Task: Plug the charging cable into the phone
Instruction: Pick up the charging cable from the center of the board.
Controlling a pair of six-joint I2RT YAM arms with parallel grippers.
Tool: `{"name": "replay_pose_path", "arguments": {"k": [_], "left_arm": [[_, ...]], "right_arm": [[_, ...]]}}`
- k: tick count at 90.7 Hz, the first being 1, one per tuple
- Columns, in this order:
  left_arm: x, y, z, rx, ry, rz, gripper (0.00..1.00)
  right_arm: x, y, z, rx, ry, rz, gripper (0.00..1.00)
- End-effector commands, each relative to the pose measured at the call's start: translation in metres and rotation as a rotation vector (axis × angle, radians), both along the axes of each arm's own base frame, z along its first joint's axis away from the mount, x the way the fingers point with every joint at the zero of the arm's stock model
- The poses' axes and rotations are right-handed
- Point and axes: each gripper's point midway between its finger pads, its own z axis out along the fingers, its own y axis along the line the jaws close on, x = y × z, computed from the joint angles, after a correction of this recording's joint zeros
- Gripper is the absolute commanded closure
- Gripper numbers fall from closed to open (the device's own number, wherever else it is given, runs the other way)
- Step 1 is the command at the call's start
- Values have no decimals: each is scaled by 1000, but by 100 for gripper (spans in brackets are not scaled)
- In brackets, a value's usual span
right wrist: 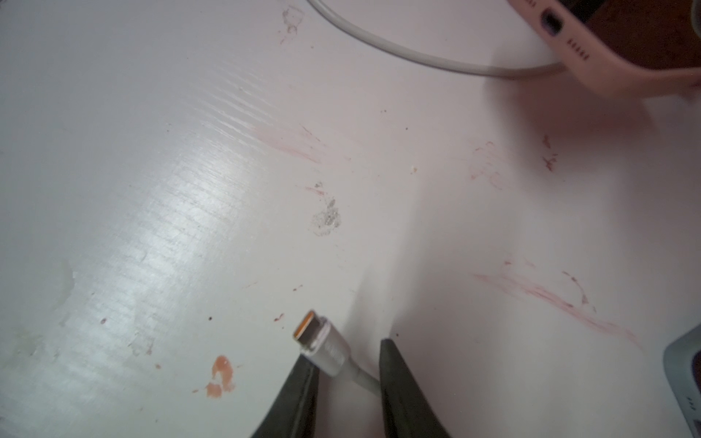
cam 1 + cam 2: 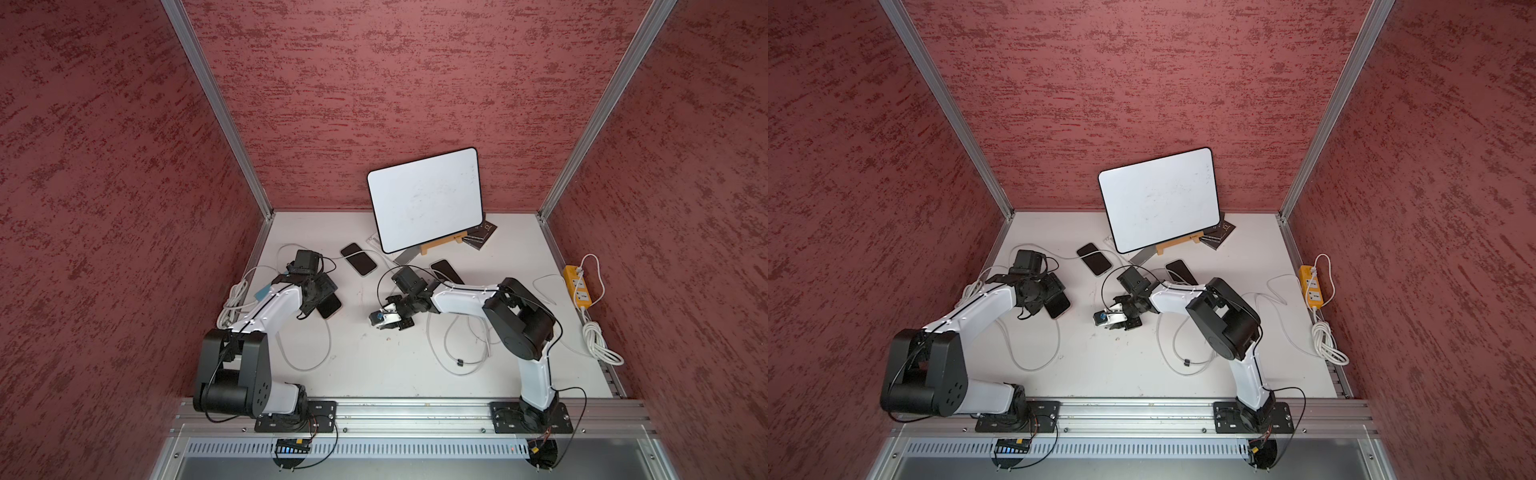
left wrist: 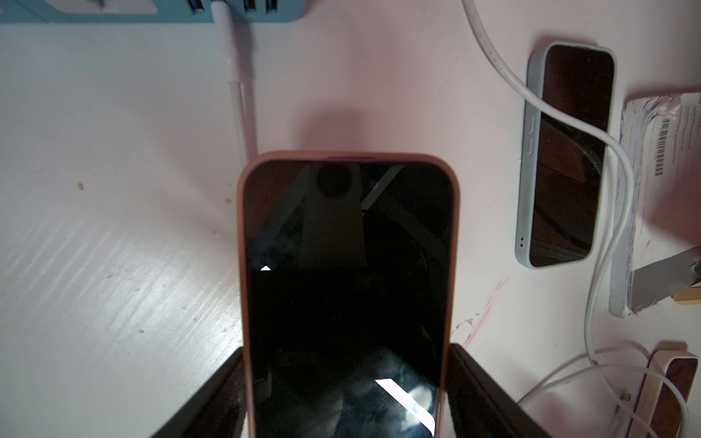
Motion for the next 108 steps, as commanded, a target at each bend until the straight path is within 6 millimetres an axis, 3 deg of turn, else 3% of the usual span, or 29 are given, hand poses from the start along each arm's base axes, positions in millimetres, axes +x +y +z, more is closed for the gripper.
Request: {"name": "replay_pose_path", "arguments": {"k": [1,17,45,68,76,92,108], "left_arm": [[8,4,2,8,-29,8,100],[8,4,3,9,-31,9,100],[9,1,7,-10,-49,-2,100],[18,-16,29,-89,-169,-64,100],[23,-23,43,-122,-243,-92,100],[28,-40,69,-174,-355,-166,100],[26,-60,76,-203,-411,-240,100]], "right_arm": [[2,4,4,23,22,3,73],[-4,7,18,89,47,15,80],[-1,16,75,165,278,-170,96],[2,13,107,143,659,-404,100],[-7,9,119,156,800,-417,100],[-12,5,112,110,1048,-565,100],[-18,5,111,122,1182,-588,100]]}}
